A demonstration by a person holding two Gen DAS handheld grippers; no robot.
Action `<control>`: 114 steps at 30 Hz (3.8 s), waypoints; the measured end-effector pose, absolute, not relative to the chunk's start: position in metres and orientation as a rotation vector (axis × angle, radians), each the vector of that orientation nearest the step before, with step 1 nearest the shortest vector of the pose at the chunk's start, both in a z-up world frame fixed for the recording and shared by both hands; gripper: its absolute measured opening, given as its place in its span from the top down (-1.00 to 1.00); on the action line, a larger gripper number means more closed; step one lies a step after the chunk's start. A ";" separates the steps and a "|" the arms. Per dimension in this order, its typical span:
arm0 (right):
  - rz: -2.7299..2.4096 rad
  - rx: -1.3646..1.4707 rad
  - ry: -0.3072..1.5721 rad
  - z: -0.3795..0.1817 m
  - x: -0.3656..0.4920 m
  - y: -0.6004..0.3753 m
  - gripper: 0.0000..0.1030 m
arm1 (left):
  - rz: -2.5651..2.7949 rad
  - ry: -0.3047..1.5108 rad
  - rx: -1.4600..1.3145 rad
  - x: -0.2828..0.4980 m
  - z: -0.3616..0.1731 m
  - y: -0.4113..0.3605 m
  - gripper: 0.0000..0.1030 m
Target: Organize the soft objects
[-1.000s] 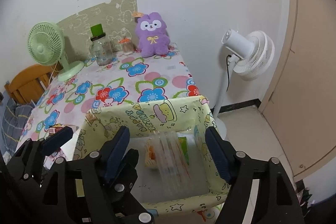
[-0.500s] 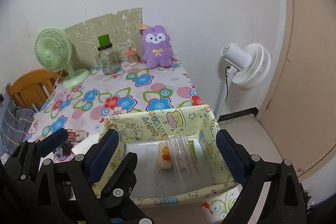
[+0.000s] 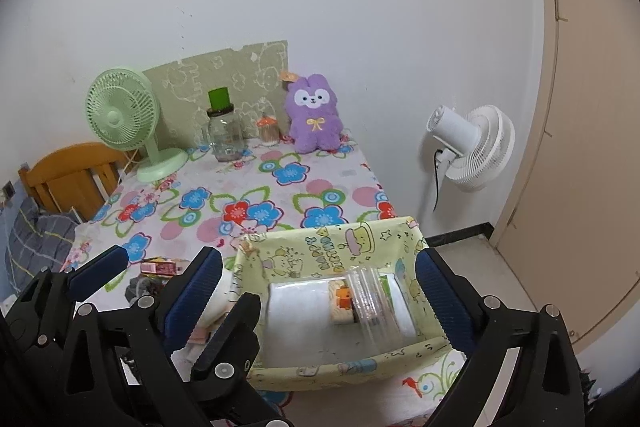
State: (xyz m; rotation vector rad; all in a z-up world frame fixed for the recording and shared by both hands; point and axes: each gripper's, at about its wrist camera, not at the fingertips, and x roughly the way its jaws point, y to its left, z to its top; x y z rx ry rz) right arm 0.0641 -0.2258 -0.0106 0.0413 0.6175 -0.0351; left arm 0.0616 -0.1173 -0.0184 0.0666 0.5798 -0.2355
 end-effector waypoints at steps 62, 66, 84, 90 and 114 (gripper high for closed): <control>0.089 -0.013 0.619 -0.082 0.048 -0.112 -0.92 | 0.005 0.639 -0.005 0.036 -0.092 -0.001 -0.99; 0.095 -0.028 0.628 -0.093 0.047 -0.108 -0.84 | 0.005 0.657 -0.022 0.035 -0.103 0.004 -0.99; 0.106 -0.008 0.721 -0.137 0.048 -0.095 -0.55 | 0.023 0.725 -0.074 0.037 -0.146 0.019 -0.97; 0.100 -0.007 0.754 -0.149 0.054 -0.094 -0.53 | 0.022 0.749 -0.088 0.042 -0.158 0.020 -0.95; 0.069 0.061 0.866 -0.183 0.084 -0.096 -0.02 | 0.004 0.785 -0.020 0.064 -0.178 0.018 -0.68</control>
